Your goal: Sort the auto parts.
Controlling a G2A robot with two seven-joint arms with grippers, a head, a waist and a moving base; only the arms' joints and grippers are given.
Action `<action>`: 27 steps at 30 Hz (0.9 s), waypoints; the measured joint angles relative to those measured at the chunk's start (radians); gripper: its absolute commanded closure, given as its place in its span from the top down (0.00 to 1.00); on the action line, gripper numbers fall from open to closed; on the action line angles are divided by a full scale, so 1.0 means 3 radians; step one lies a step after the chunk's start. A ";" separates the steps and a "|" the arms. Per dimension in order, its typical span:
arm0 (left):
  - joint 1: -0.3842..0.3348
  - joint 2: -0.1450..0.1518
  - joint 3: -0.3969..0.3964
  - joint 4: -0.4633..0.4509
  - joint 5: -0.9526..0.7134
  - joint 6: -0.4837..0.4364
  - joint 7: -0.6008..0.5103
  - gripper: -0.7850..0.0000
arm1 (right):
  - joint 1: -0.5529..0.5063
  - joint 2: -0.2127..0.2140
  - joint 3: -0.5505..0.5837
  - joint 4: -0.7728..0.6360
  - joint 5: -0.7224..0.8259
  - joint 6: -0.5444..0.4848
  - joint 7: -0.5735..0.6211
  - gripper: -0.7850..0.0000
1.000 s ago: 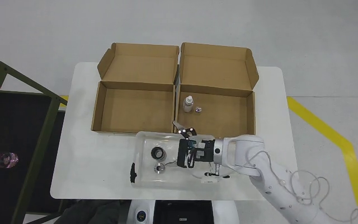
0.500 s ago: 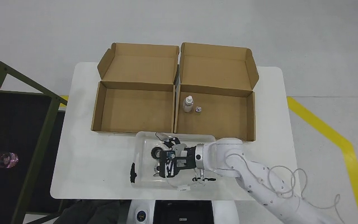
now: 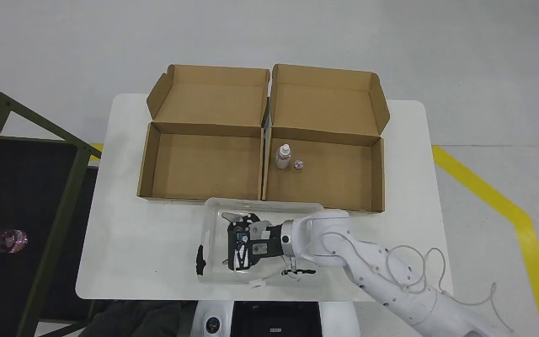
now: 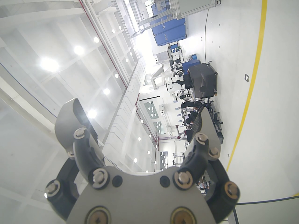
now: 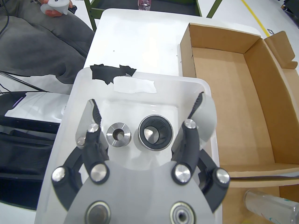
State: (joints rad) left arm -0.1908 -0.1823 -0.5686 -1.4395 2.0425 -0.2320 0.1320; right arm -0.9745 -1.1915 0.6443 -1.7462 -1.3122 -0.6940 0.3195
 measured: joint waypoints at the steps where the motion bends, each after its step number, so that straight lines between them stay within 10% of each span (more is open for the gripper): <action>1: 0.0000 0.0000 0.0000 0.0000 0.0000 0.0000 0.0000 1.00 | 0.0001 -0.0003 0.0002 0.0012 -0.0007 0.0009 0.0002 0.73; 27: 0.0000 0.0000 0.0000 0.0000 0.0000 0.0000 0.0000 1.00 | 0.0063 -0.0100 0.0001 0.0366 -0.0130 0.0123 0.0089 0.48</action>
State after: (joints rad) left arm -0.1908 -0.1823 -0.5686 -1.4395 2.0425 -0.2320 0.1320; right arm -0.9557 -1.2214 0.6445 -1.6365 -1.3511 -0.6572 0.3463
